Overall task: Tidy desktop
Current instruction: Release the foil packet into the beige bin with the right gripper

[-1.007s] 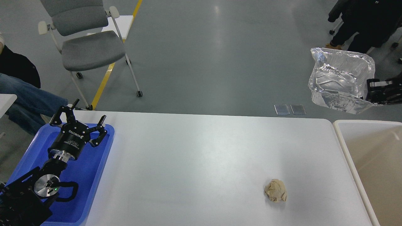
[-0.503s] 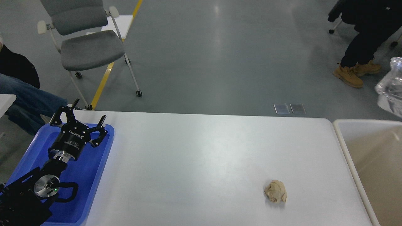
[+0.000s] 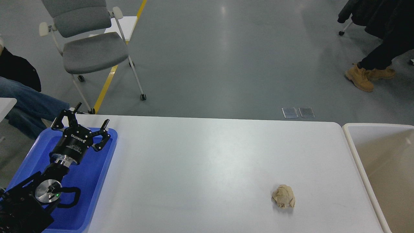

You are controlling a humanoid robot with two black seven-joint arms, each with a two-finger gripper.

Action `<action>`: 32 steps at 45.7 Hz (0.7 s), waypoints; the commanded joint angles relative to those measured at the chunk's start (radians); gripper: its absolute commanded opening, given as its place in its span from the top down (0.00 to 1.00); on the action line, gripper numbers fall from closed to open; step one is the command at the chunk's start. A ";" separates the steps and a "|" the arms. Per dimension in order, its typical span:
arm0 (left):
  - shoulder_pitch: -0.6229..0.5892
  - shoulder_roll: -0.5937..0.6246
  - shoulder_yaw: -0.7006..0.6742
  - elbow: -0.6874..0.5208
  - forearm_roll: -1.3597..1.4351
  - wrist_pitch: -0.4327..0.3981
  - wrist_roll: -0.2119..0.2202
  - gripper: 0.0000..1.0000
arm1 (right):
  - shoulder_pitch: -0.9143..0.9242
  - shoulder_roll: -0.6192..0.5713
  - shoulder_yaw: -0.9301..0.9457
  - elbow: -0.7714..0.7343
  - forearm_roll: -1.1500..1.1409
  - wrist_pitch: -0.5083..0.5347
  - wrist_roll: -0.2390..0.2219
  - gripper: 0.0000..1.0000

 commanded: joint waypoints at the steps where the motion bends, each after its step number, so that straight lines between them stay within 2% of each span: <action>1: 0.000 0.000 0.000 0.001 0.000 0.000 0.000 0.01 | -0.286 0.082 0.217 -0.157 0.008 -0.033 -0.002 1.00; 16: 0.000 -0.002 0.000 0.000 0.000 0.000 0.000 0.01 | -0.455 0.227 0.319 -0.160 0.010 -0.188 -0.008 1.00; 32: 0.000 0.000 0.000 0.001 0.000 0.000 0.001 0.01 | -0.479 0.263 0.319 -0.162 0.010 -0.217 -0.008 1.00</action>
